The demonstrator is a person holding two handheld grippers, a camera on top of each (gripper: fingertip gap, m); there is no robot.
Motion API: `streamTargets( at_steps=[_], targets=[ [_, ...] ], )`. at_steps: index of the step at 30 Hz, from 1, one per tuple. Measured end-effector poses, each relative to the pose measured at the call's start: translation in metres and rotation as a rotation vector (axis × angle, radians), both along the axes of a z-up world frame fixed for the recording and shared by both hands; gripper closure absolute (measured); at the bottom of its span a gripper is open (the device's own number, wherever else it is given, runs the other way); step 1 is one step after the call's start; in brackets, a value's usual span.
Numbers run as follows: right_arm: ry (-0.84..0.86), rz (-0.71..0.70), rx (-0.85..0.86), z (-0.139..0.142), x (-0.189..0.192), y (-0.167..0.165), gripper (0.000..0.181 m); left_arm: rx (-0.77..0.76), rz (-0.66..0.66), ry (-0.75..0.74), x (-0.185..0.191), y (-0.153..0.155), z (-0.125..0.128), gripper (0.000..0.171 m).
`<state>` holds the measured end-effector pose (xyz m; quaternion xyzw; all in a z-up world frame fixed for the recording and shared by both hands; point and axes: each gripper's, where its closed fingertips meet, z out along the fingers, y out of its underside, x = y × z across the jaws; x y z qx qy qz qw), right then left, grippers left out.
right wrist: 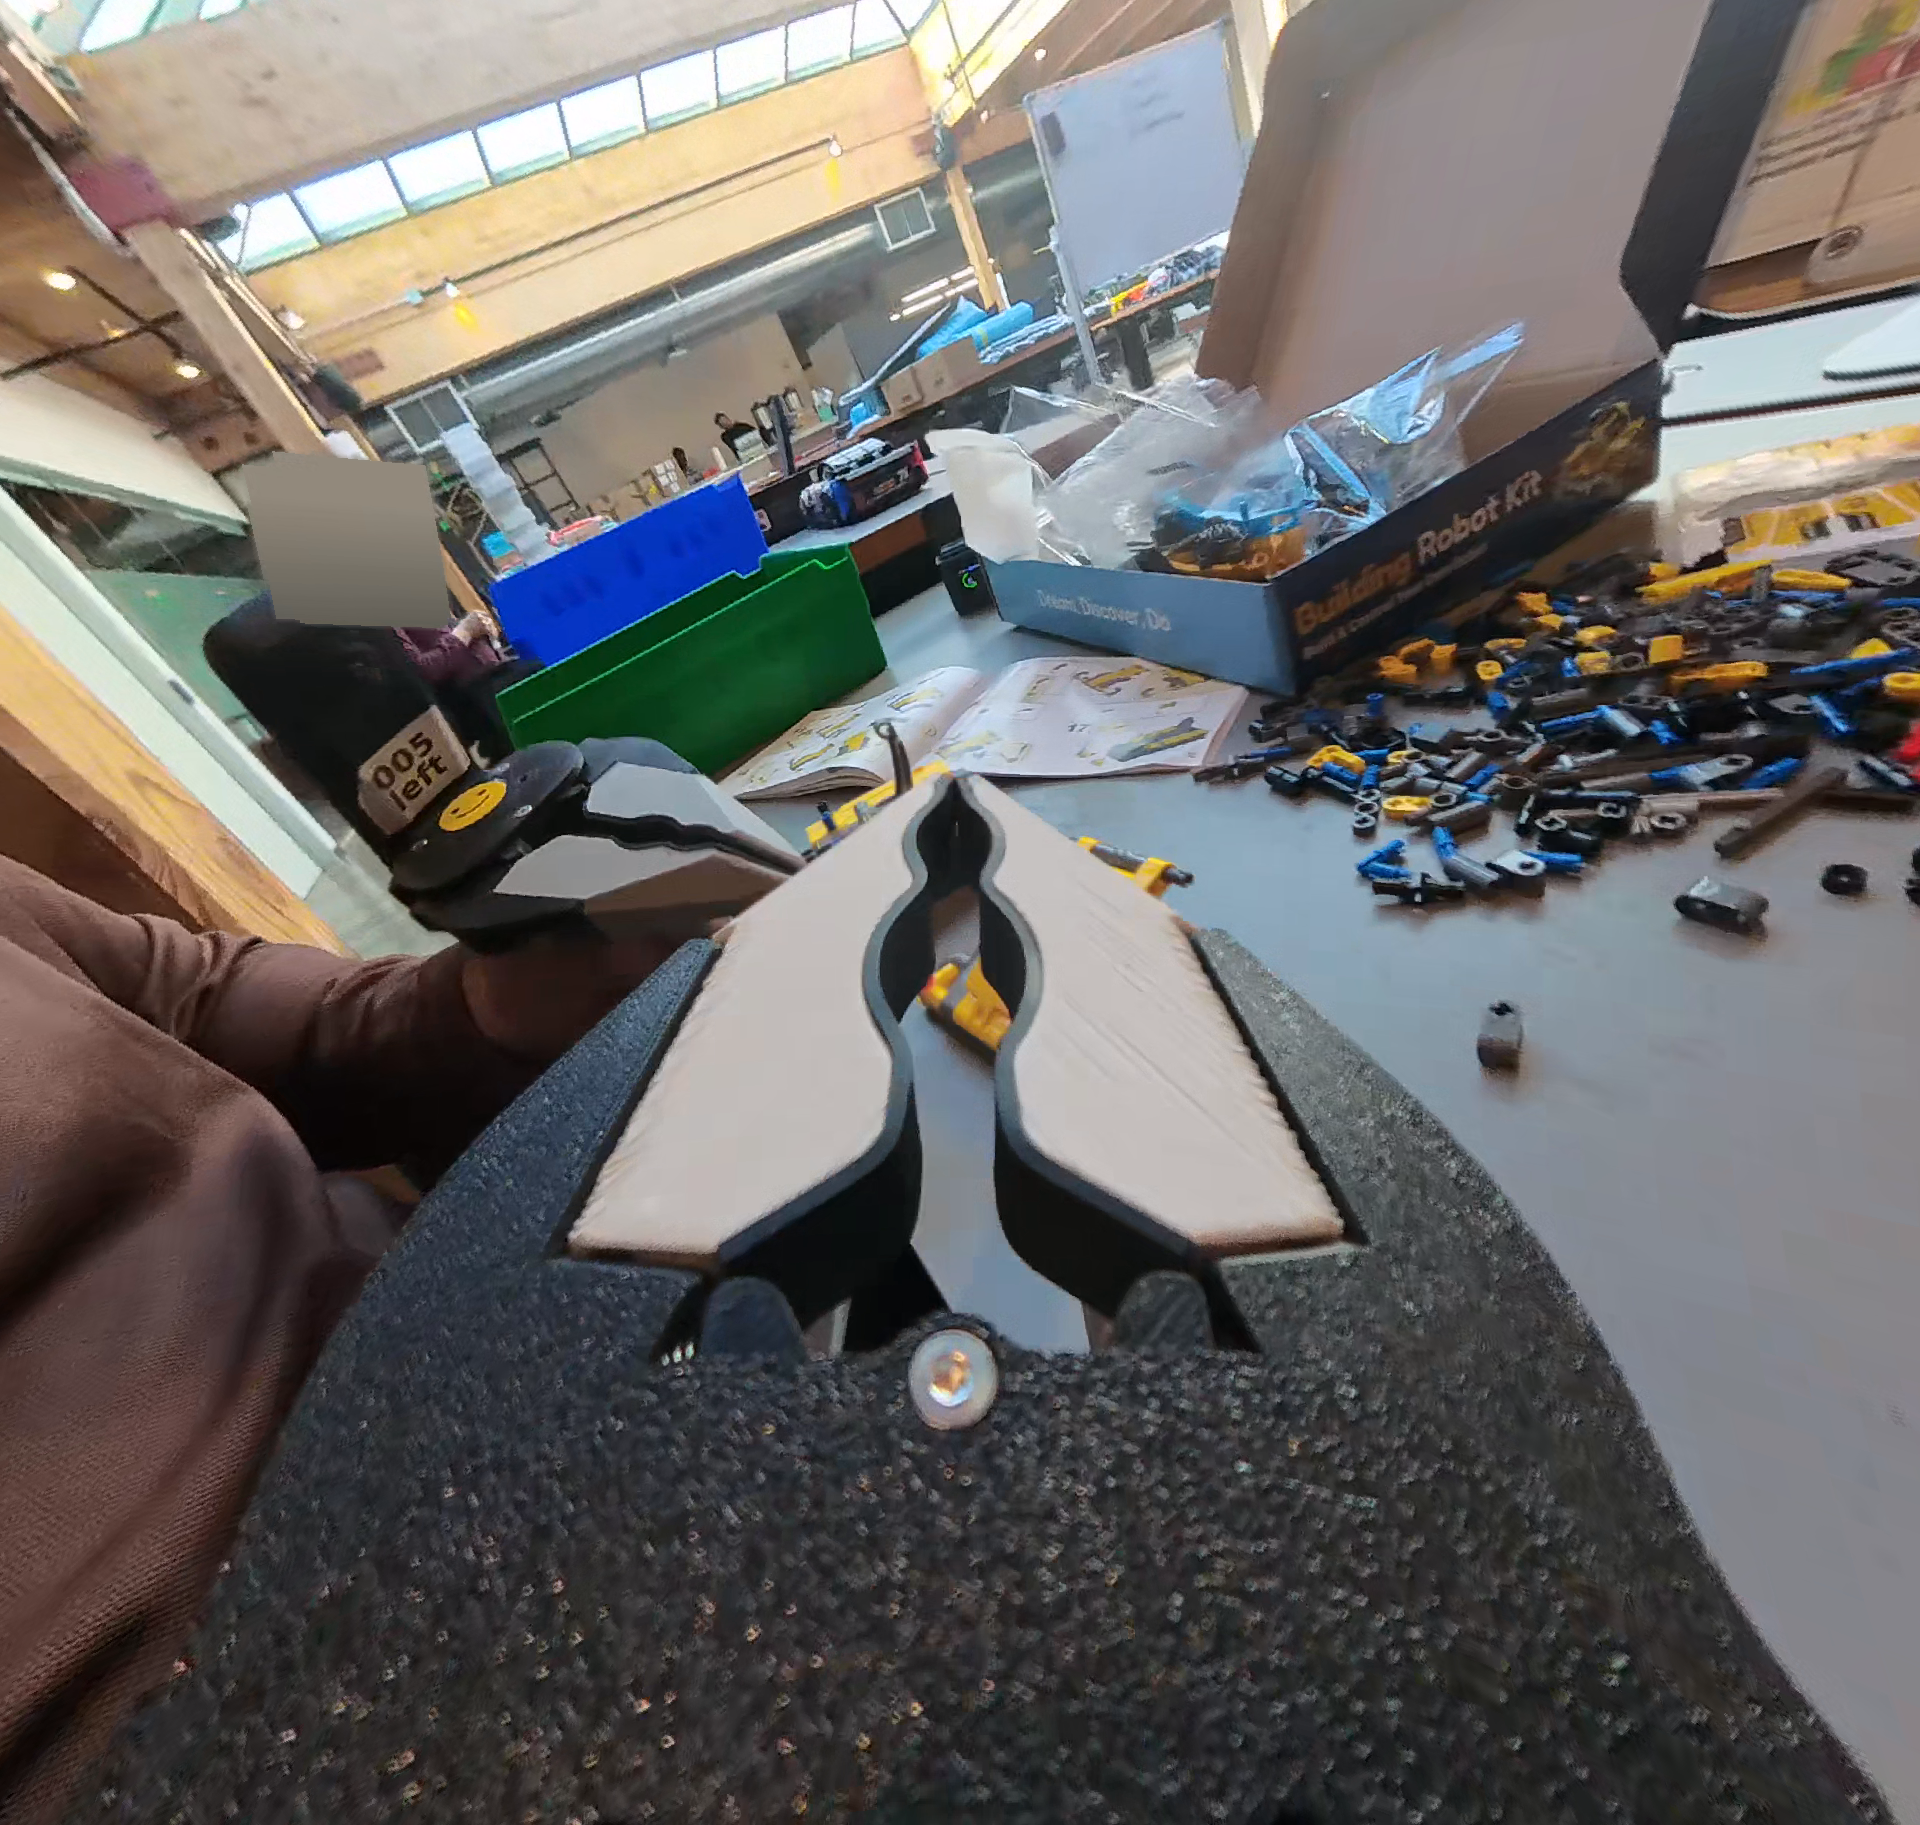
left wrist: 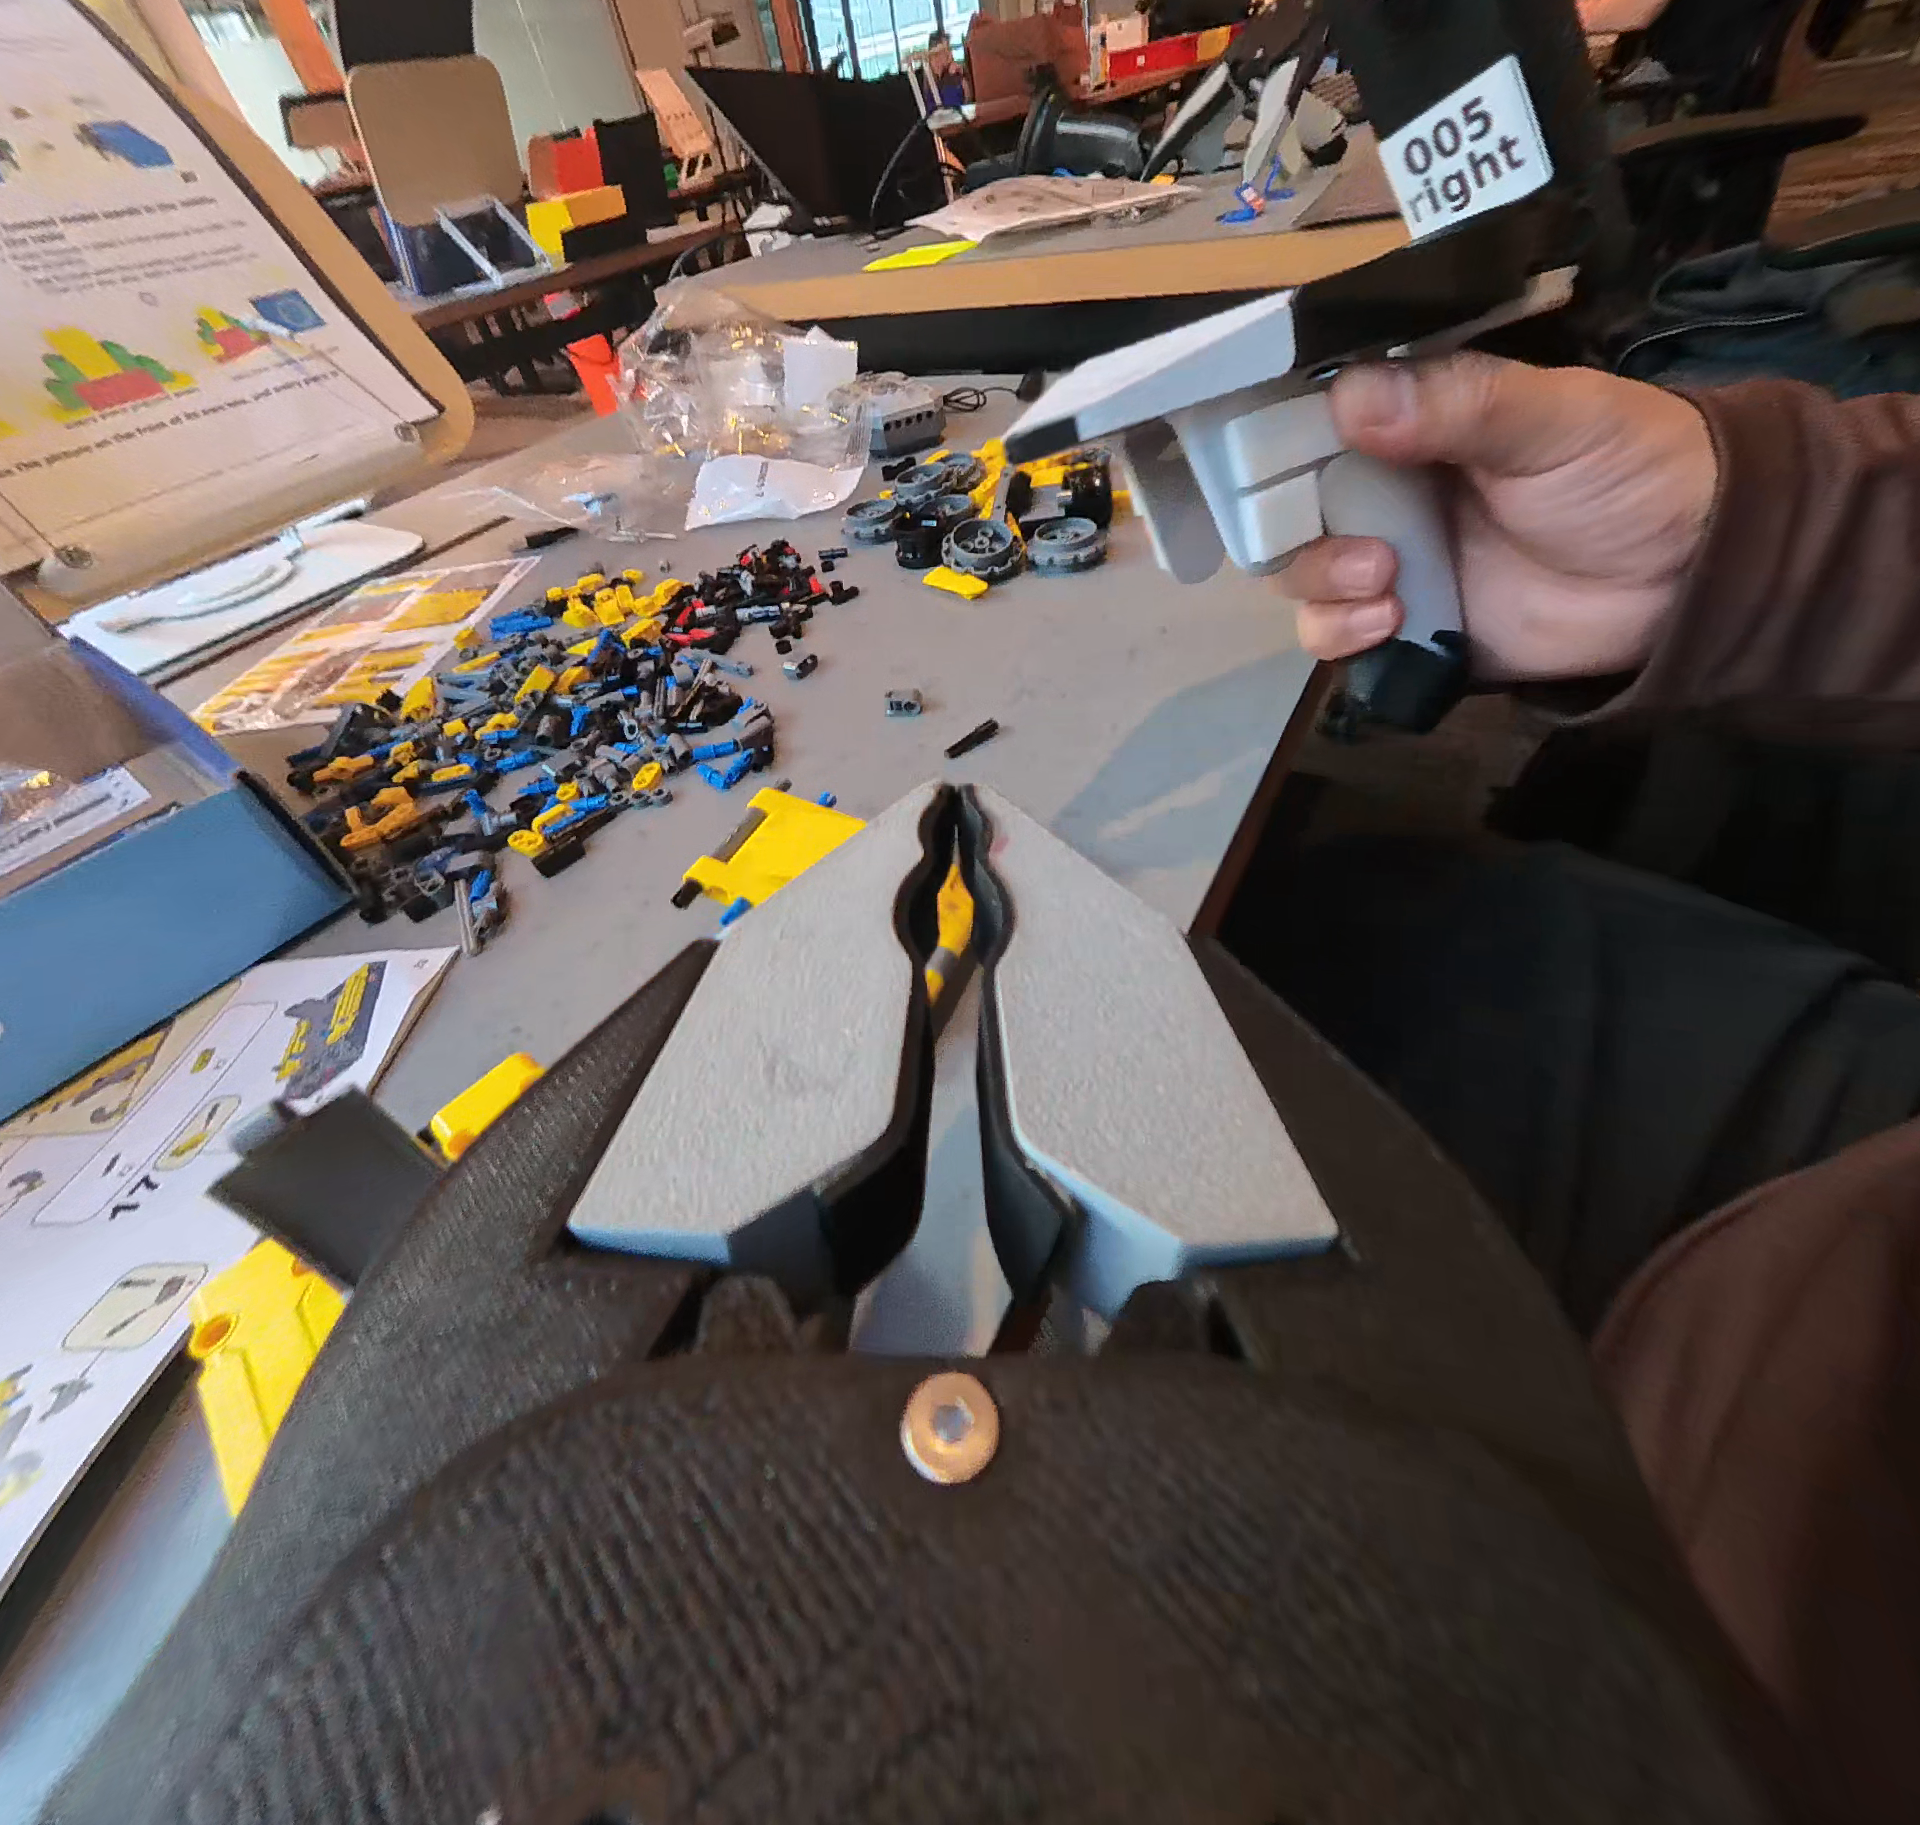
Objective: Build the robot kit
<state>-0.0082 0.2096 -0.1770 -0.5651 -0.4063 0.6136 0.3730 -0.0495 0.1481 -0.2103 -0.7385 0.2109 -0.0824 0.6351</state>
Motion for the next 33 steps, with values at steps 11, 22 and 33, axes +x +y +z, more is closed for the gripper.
streamTargets(
  at_steps=[11, 22, 33],
  targets=[
    [-0.404, 0.149, 0.362, -0.069, 0.015, -0.054, 0.155, -0.259, -0.008, 0.141, -0.005, -0.059, -0.034, 0.143],
    [-0.436, 0.176, 0.468, -0.075, 0.003, -0.078, 0.155, -0.361, 0.059, 0.215, 0.012, -0.034, -0.072, 0.155],
    [-0.448, 0.208, 0.396, -0.085, -0.004, -0.084, 0.158, -0.383, 0.028, 0.202, 0.002, -0.027, -0.075, 0.166]
  ],
)
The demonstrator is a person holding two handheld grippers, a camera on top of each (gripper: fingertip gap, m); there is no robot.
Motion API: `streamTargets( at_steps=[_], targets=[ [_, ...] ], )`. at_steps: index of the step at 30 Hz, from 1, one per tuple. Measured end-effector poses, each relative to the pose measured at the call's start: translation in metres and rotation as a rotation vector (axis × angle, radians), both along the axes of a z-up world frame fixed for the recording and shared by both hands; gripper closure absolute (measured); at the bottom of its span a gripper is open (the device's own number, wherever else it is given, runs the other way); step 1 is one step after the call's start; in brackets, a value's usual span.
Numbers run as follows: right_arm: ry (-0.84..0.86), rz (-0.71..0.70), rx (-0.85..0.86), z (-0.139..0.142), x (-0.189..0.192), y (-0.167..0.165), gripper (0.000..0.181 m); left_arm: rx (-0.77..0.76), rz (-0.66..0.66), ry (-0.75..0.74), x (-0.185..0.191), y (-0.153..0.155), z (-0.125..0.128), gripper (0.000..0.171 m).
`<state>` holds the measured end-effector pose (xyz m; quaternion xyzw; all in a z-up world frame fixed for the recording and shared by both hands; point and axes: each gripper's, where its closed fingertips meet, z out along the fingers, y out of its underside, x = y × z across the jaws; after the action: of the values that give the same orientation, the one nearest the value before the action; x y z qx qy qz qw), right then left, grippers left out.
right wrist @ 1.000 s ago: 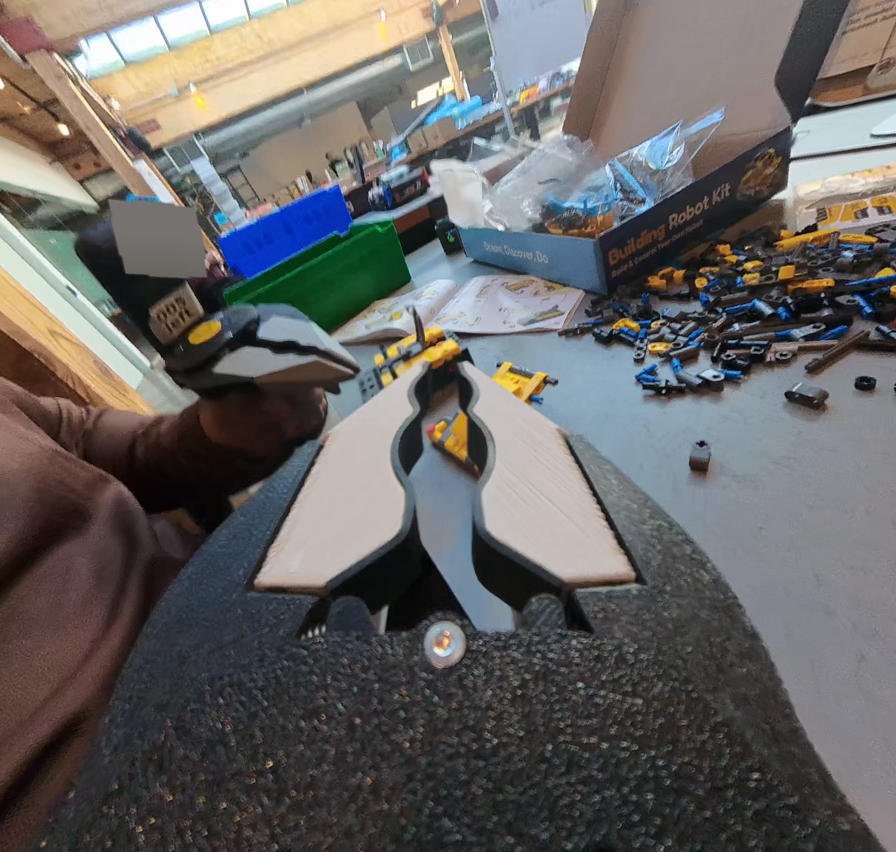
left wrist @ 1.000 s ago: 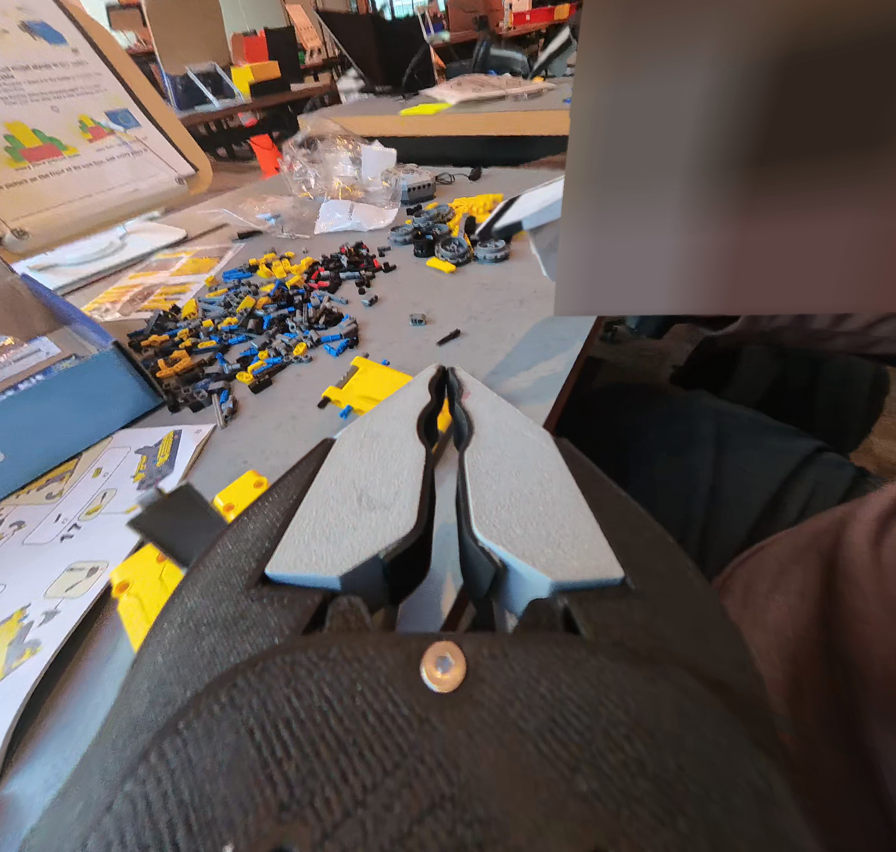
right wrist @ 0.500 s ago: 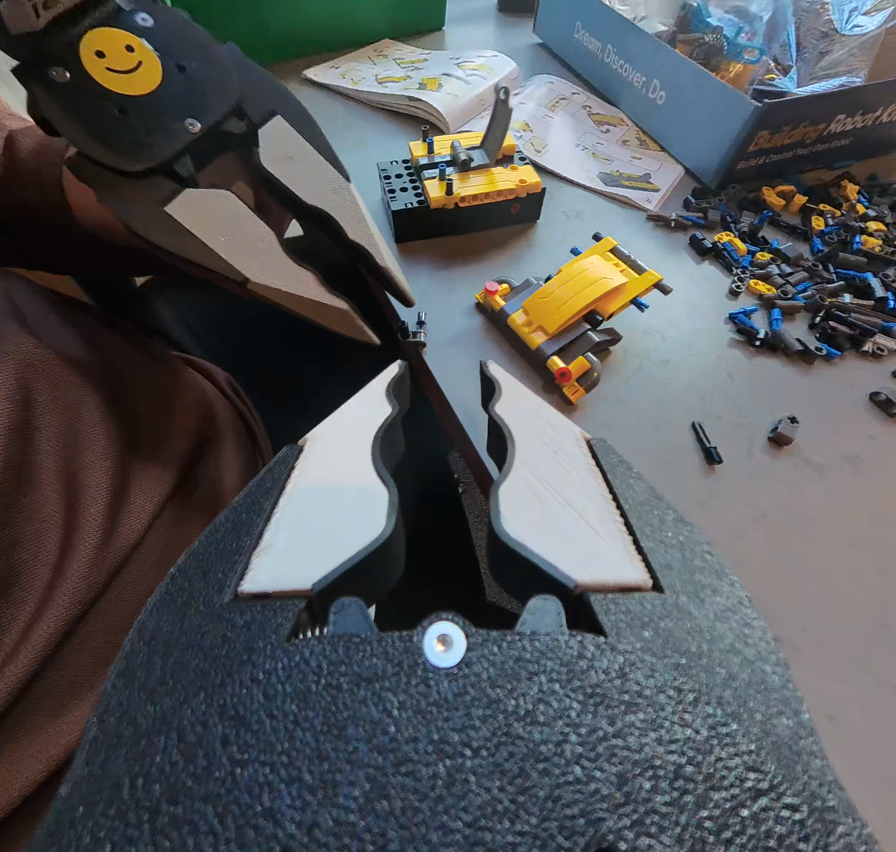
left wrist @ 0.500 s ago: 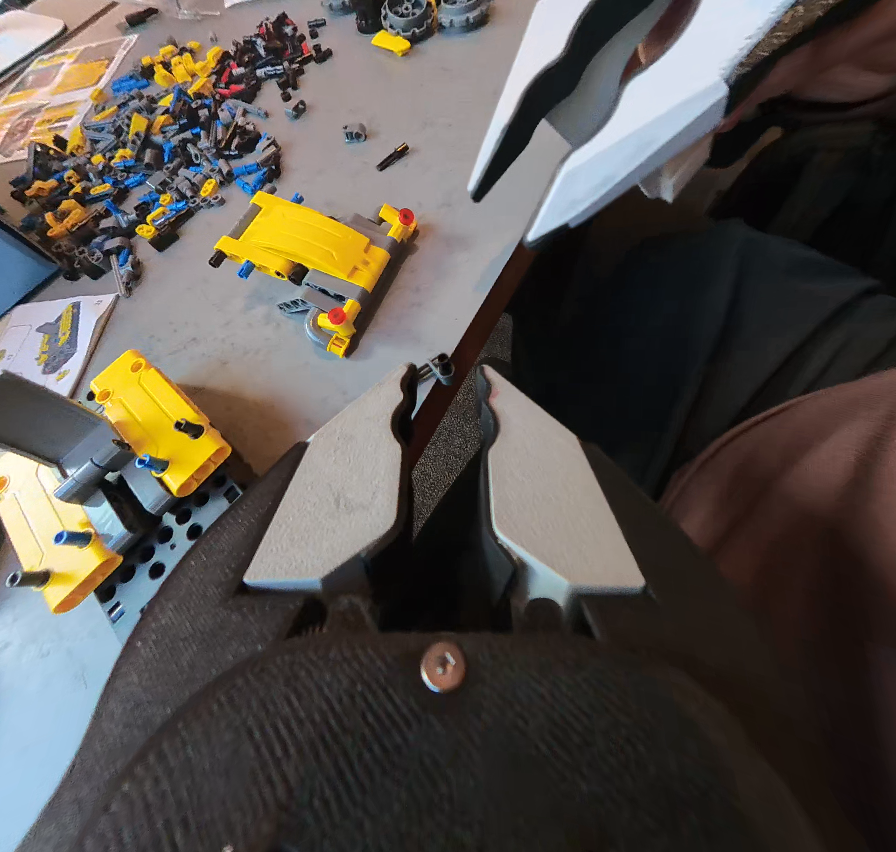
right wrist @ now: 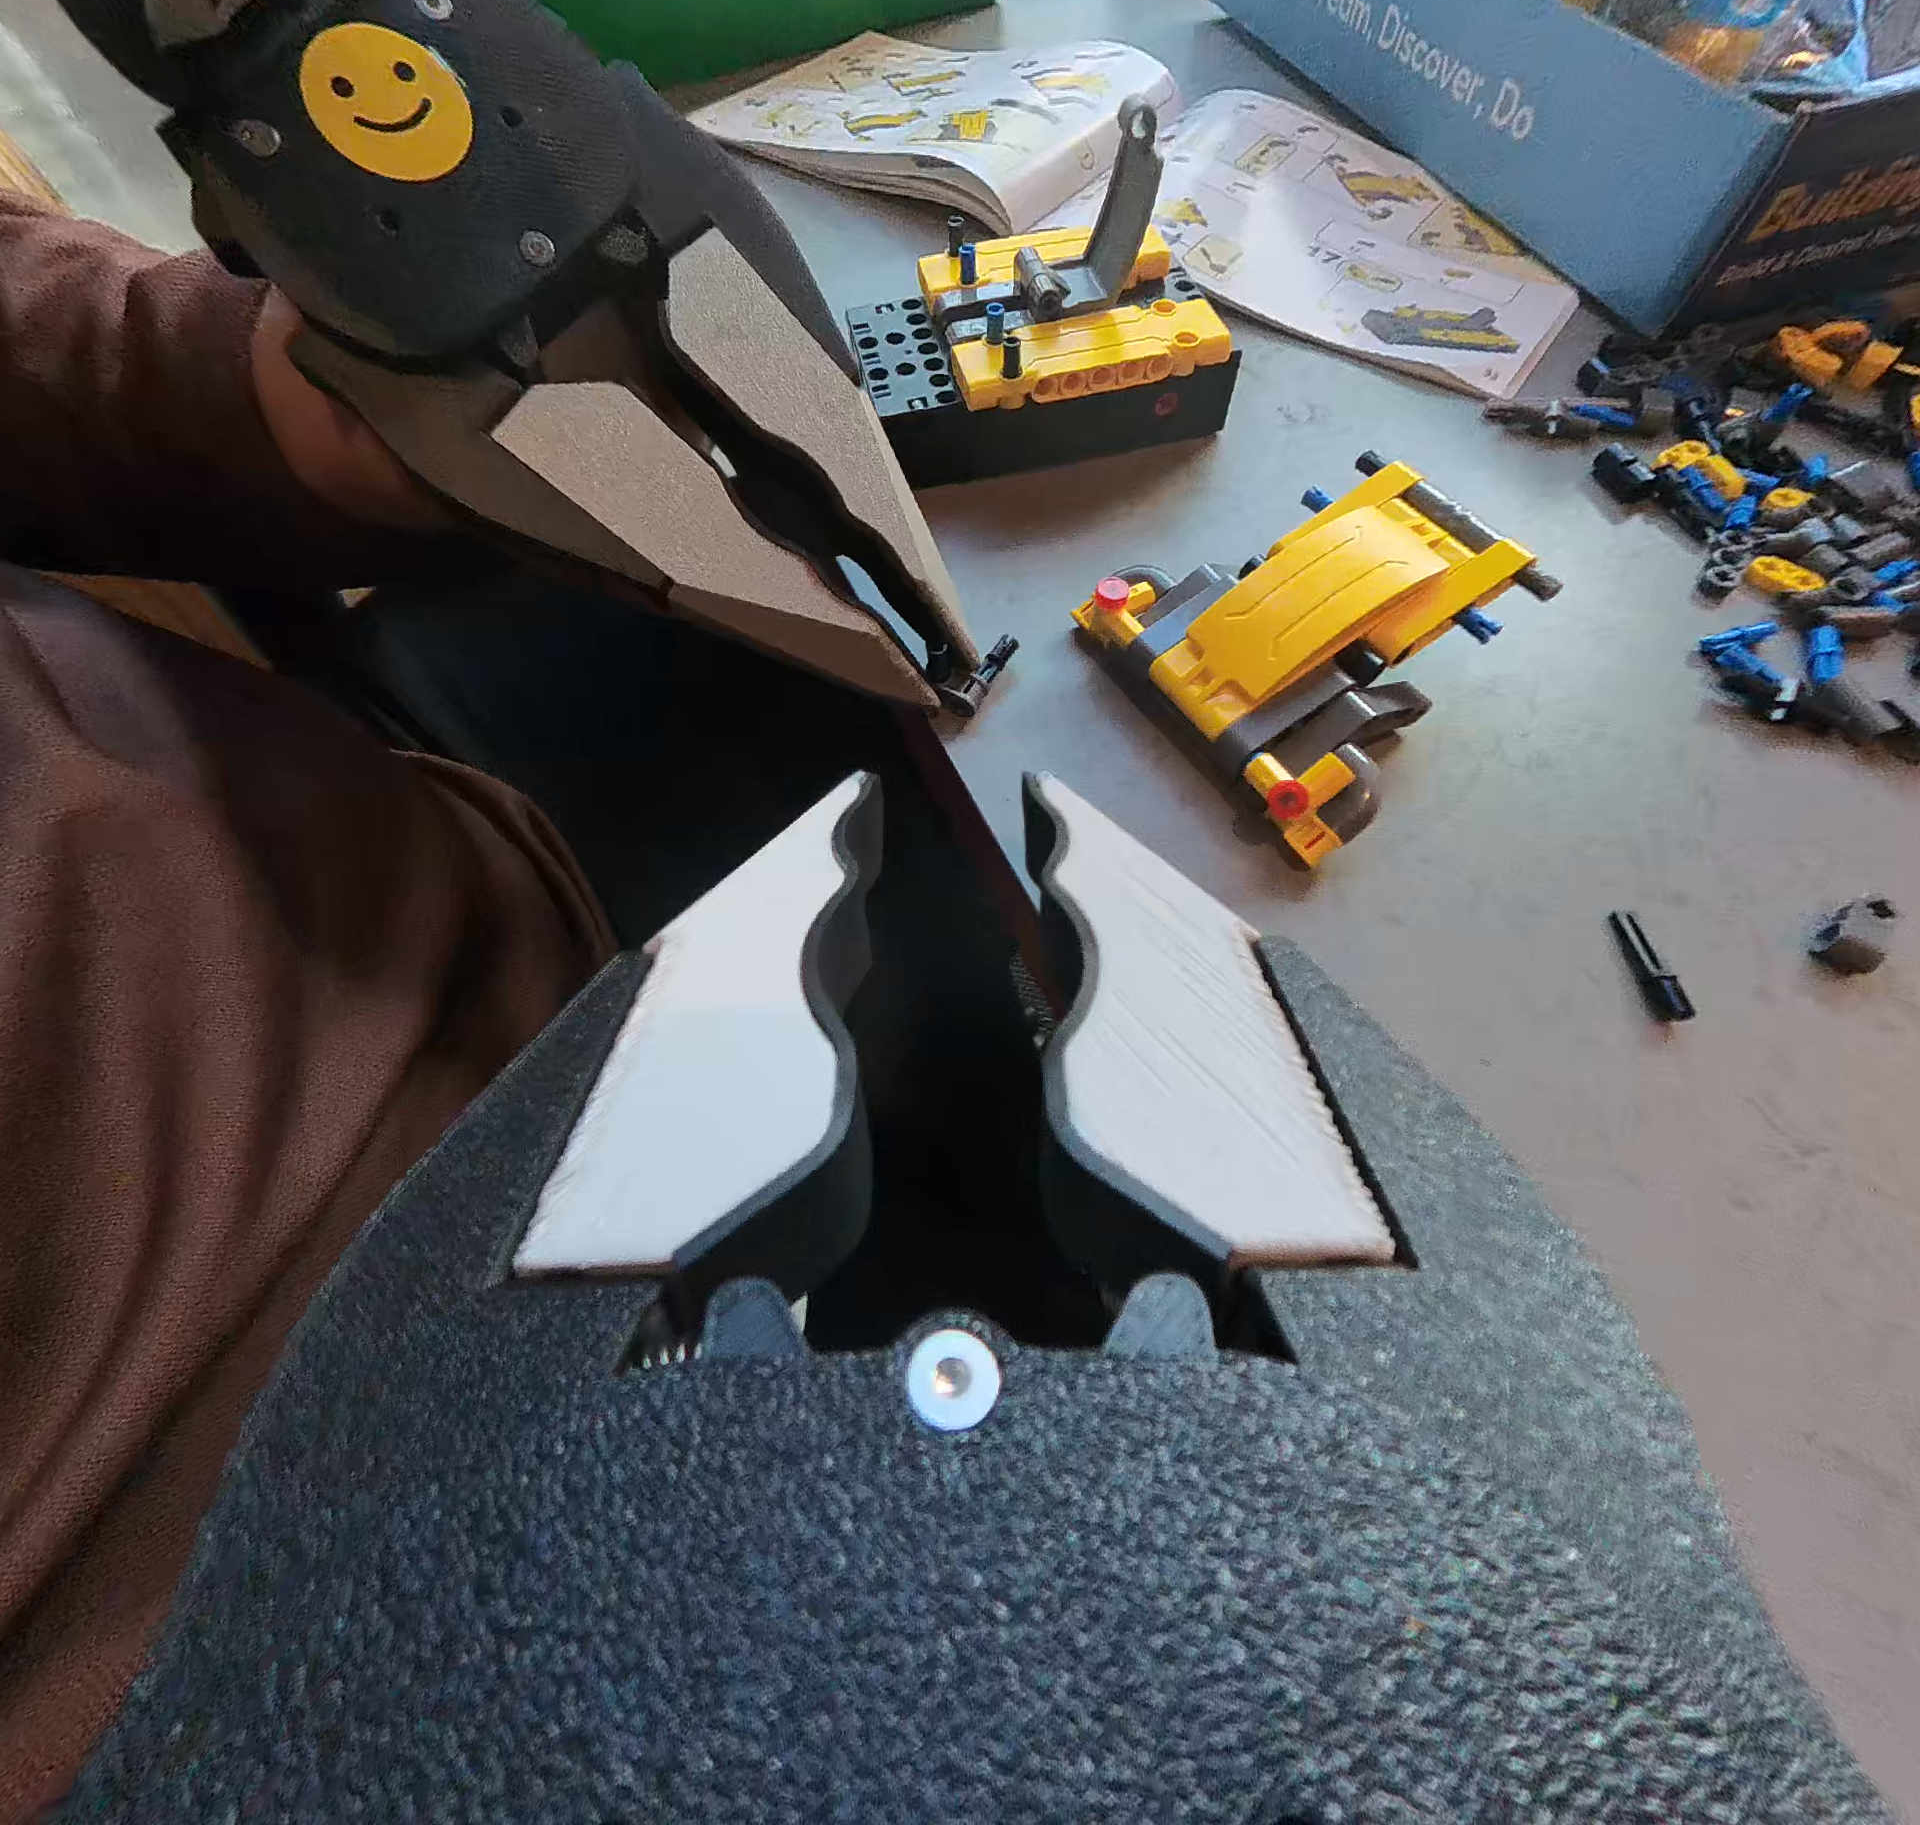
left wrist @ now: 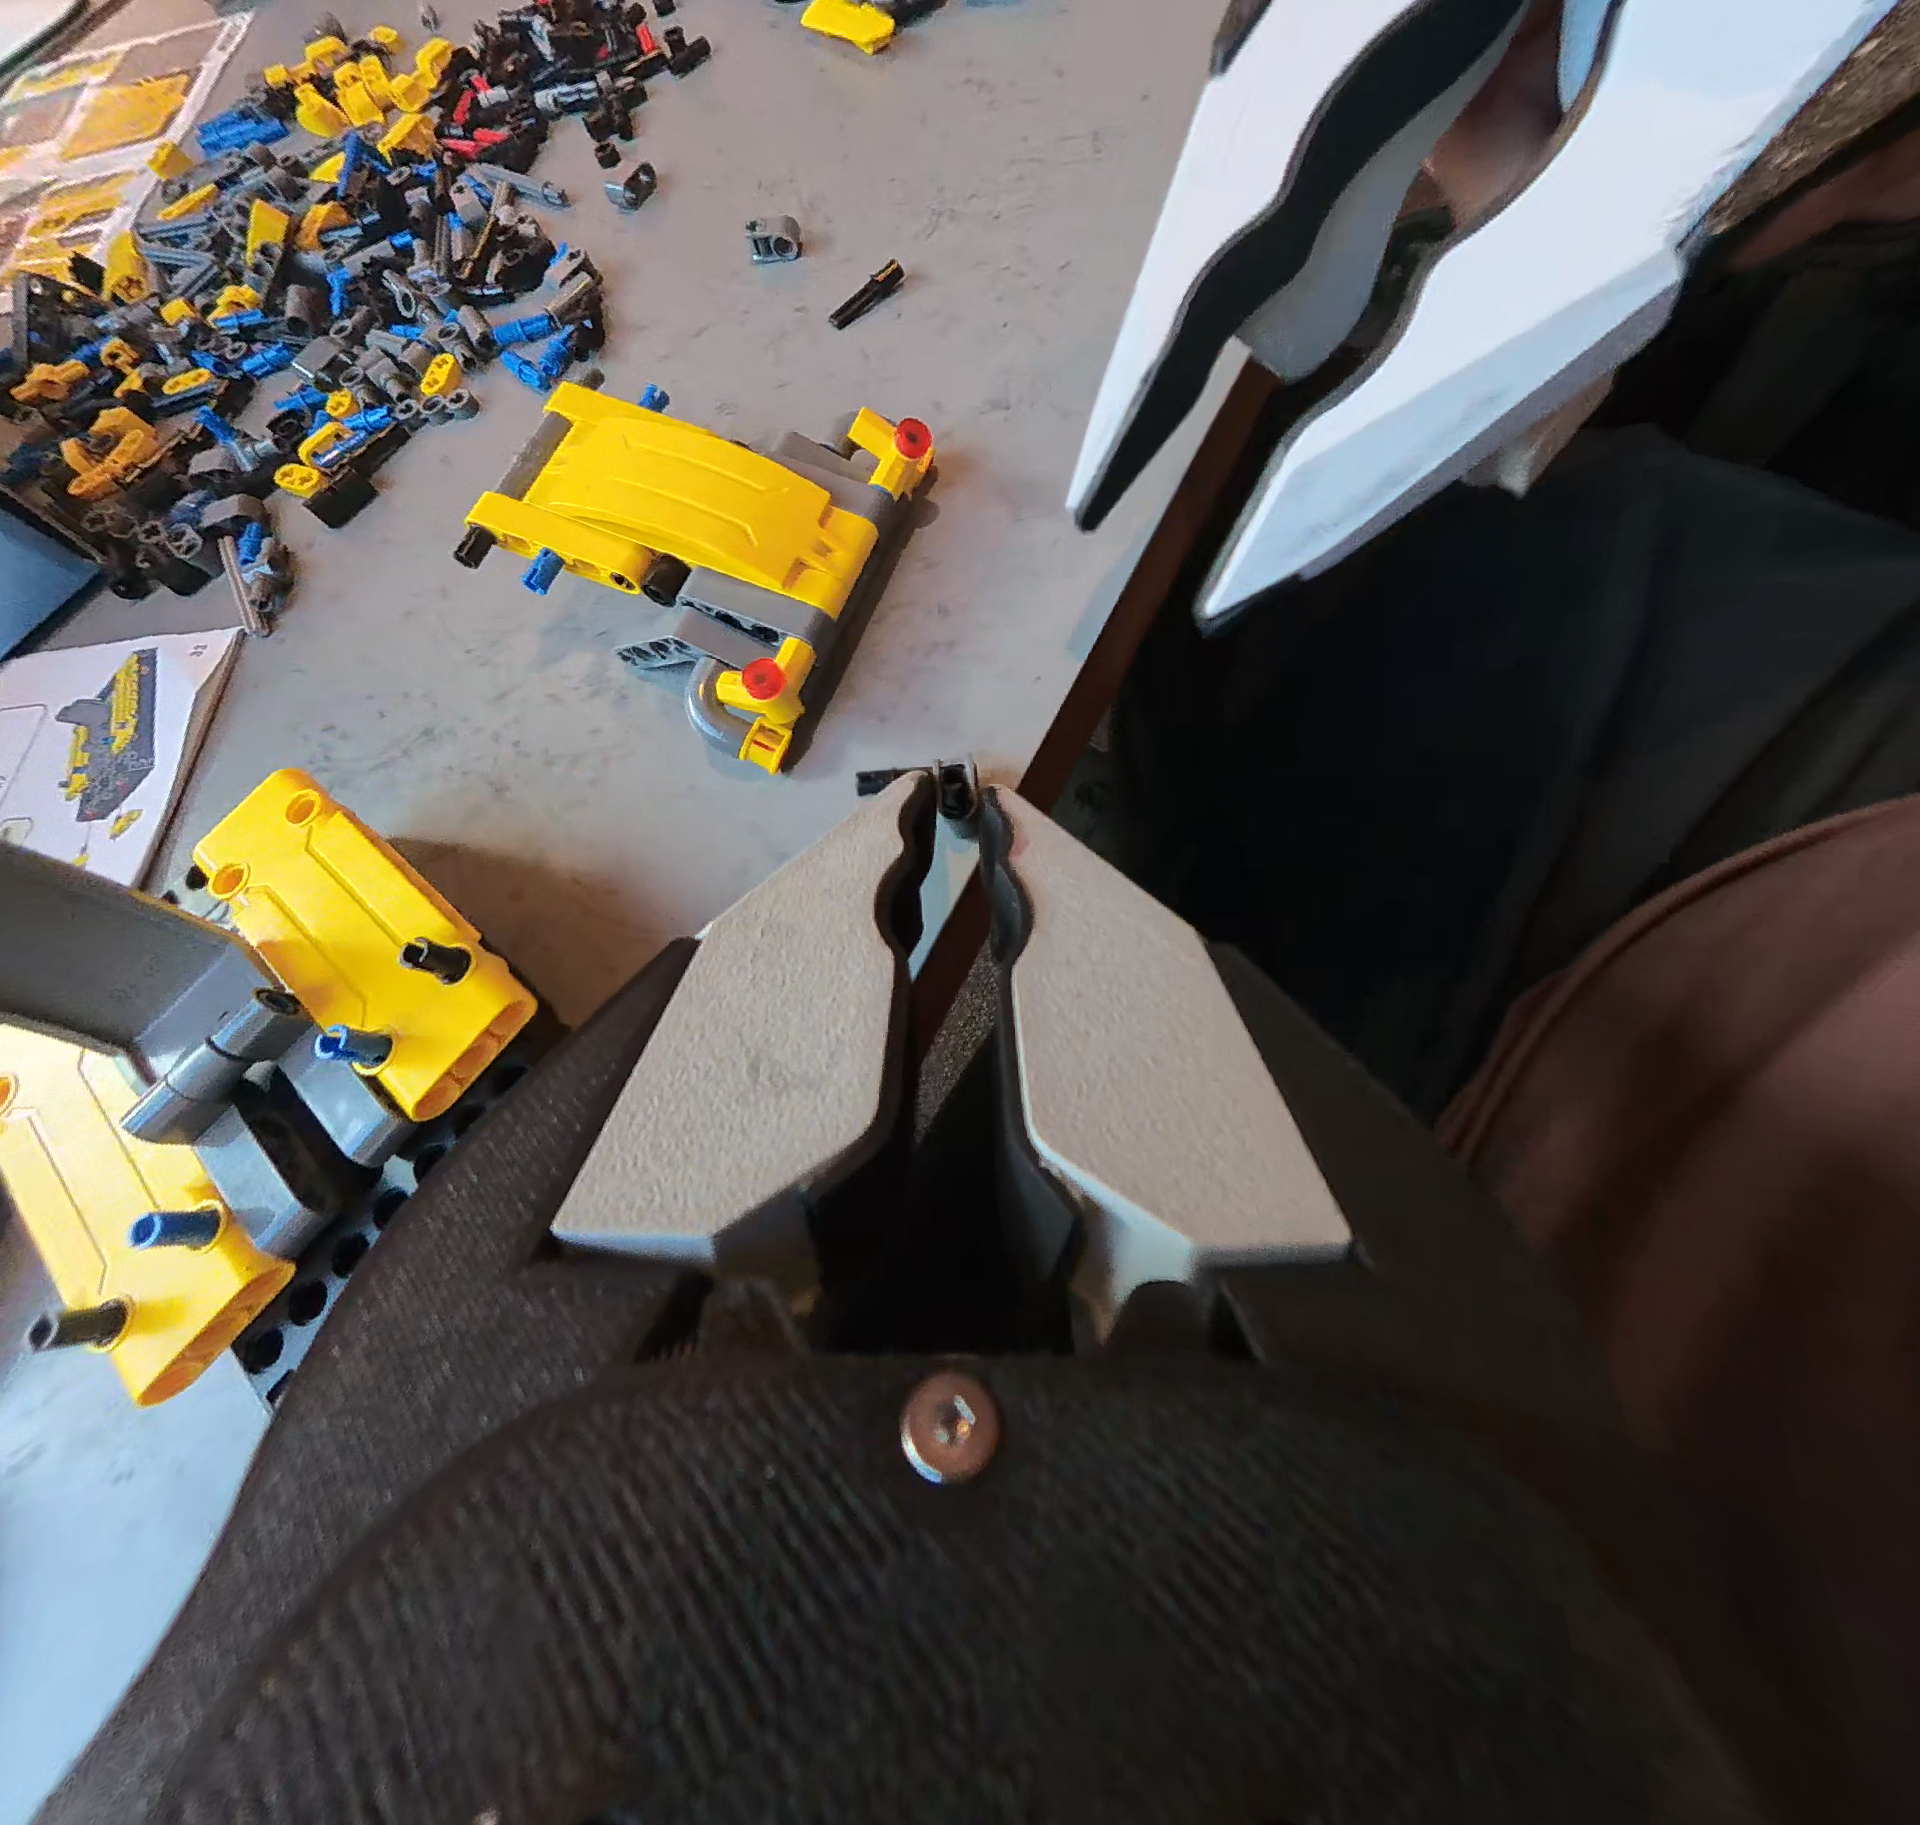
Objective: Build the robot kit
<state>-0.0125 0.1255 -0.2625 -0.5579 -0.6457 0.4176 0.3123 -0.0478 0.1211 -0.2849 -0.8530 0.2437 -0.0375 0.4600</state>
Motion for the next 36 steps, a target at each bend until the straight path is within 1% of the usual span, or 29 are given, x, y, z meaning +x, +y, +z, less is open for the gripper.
streamTargets(
  at_steps=[2, 4, 7, 9, 12, 17, 25, 28, 36],
  targets=[
    [0.010, -0.006, -0.047, 0.000, -0.003, -0.001, 0.160, 0.014, -0.010, -0.050, 0.002, -0.001, 0.004, 0.166],
    [0.038, -0.012, -0.112, 0.005, -0.006, -0.001, 0.164, 0.030, -0.025, -0.135, 0.006, -0.002, 0.011, 0.166],
    [0.107, 0.002, -0.266, 0.018, -0.011, -0.003, 0.165, 0.096, -0.047, -0.316, 0.012, -0.002, 0.033, 0.166],
    [0.164, 0.017, -0.340, 0.030, -0.014, -0.002, 0.165, 0.147, -0.049, -0.401, 0.012, -0.002, 0.047, 0.166],
    [0.196, 0.022, -0.390, 0.036, -0.017, 0.001, 0.167, 0.196, -0.064, -0.519, 0.014, -0.003, 0.062, 0.166],
    [0.245, 0.068, -0.470, 0.046, -0.017, -0.004, 0.167, 0.230, -0.080, -0.670, 0.018, -0.002, 0.074, 0.166],
    [0.273, 0.090, -0.525, 0.052, -0.017, -0.006, 0.176, 0.240, -0.081, -0.711, 0.023, -0.001, 0.076, 0.166],
    [0.280, 0.098, -0.538, 0.053, -0.016, -0.006, 0.177, 0.257, -0.078, -0.702, 0.025, 0.000, 0.077, 0.166],
    [0.310, 0.120, -0.606, 0.058, -0.015, -0.007, 0.179, 0.270, -0.082, -0.741, 0.025, 0.001, 0.081, 0.166]
  ],
)
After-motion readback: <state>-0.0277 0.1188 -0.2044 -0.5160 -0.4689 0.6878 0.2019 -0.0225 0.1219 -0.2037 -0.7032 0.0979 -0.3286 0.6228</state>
